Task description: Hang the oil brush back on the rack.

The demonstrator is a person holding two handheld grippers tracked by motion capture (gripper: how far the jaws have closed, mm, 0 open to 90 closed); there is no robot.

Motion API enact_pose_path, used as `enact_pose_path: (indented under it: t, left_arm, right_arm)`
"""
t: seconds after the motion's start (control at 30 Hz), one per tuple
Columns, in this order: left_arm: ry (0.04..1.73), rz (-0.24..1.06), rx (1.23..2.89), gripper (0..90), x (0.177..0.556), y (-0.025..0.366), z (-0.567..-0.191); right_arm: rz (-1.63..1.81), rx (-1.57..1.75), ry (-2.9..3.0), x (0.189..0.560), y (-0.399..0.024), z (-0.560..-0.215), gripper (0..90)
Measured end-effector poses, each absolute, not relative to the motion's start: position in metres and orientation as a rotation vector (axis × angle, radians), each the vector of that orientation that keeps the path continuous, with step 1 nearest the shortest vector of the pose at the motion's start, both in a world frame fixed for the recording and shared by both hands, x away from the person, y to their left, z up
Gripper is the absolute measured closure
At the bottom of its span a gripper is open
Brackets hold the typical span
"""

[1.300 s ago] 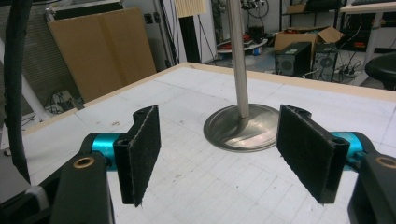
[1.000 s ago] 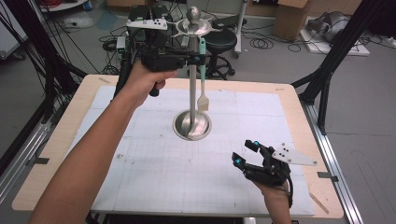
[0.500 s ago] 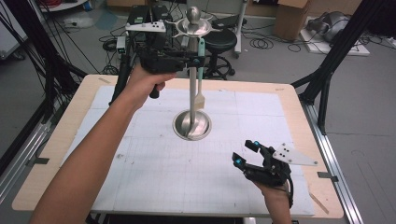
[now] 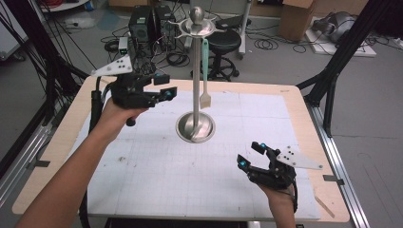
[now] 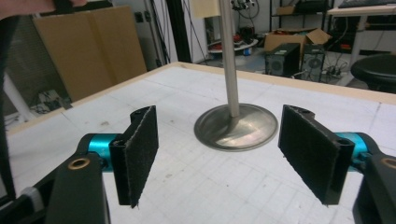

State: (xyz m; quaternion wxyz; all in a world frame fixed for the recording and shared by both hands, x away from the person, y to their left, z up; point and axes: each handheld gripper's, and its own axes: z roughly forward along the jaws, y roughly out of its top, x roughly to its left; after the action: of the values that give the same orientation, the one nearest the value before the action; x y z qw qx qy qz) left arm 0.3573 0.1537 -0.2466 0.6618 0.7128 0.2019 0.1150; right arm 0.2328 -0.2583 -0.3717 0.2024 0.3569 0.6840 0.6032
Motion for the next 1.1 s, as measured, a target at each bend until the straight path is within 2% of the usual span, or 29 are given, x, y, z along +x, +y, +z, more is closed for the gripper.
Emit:
enact_pose_path:
  t: [0.17, 0.33, 0.57, 0.83, 1.1]
  left_arm:
    - [0.506, 0.267, 1.571, 31.0, 0.340, 0.177, -0.275]
    - [0.566, 0.308, 1.570, 17.2, 0.320, 0.197, -0.304]
    - [0.599, 0.401, 1.566, 17.3, 0.286, 0.230, -0.345]
    - [0.667, 0.433, 1.549, 19.1, 0.262, 0.250, -0.389]
    - [0.695, 0.450, 1.567, 19.9, 0.257, 0.255, -0.400]
  right_arm:
    - [1.621, 1.002, 1.921, 0.233, -0.257, -0.375, 22.7]
    - [1.572, 1.021, 1.918, 0.233, -0.259, -0.380, 20.8]
    - [1.501, 1.044, 1.919, 0.231, -0.263, -0.387, 20.6]
    - [1.475, 1.064, 1.914, 0.222, -0.270, -0.394, 20.5]
    - [1.490, 1.062, 1.897, 0.221, -0.266, -0.393, 20.6]
